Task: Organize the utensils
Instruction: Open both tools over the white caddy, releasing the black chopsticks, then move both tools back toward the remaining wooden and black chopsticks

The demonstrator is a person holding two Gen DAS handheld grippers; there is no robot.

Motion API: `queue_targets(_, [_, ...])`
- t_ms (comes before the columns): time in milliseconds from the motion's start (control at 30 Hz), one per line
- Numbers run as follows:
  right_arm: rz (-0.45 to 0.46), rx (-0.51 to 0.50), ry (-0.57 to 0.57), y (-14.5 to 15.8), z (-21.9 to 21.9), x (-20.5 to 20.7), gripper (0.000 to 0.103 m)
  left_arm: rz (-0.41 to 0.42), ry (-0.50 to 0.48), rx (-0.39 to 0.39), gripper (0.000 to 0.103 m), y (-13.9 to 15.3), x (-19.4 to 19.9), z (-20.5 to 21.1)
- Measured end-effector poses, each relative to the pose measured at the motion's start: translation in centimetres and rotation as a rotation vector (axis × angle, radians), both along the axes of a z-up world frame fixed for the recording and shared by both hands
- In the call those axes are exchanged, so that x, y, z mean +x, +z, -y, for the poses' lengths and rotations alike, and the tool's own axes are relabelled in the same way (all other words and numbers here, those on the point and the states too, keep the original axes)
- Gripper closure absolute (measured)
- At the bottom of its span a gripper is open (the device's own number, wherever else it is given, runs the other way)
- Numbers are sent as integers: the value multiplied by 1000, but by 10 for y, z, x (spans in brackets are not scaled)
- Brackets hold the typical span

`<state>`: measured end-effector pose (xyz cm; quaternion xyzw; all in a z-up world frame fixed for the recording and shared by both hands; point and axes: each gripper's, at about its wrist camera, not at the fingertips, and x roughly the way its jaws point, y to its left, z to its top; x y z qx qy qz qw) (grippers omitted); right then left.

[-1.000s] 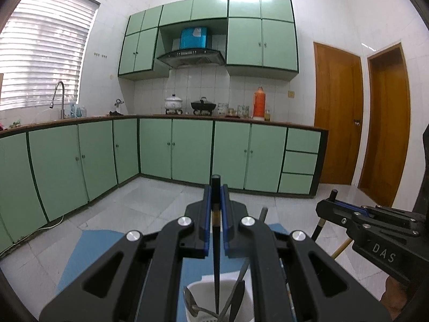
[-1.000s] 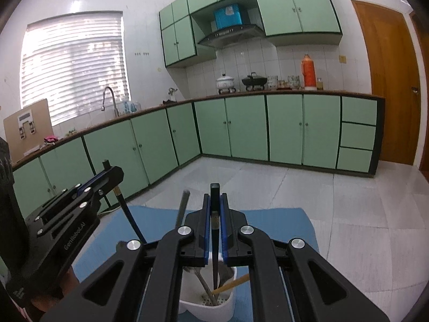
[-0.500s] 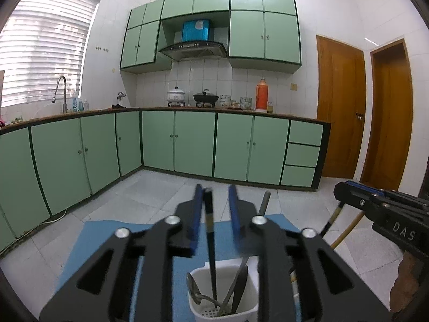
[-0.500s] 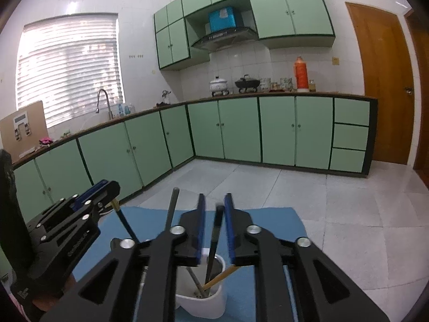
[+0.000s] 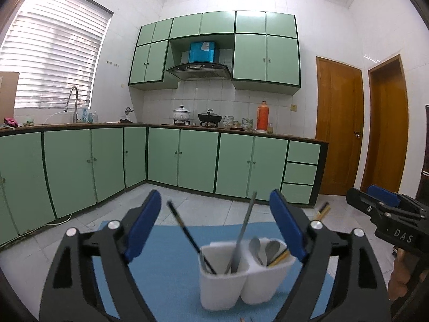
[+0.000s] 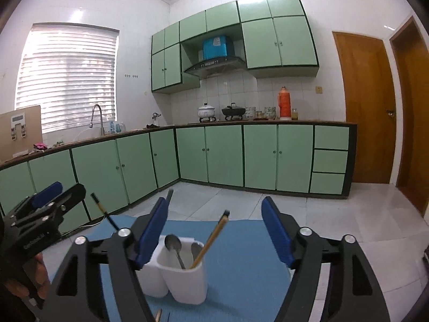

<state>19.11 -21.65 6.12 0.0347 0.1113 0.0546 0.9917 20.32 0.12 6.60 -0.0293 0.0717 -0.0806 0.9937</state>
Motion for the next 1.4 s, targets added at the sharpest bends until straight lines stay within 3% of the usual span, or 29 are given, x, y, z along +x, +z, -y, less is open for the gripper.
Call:
queue_targets(333, [15,-32,-5,-29,-8,-64,16,-29,6,11,12,-29,-60,-4])
queue_targets(600, [-18,-55,-22,-64,-15,-100,10,-102,35,0,7,-71,-98,-11])
queue_targets(1033, [-163,-55,-39,-140,-22,-146,9,-221,75,55,7,-133,-139,-21])
queue_targets(1400, [-158,-168,-11,-183,-53,-182,14,-236,85,89,7,-163,-170,-24])
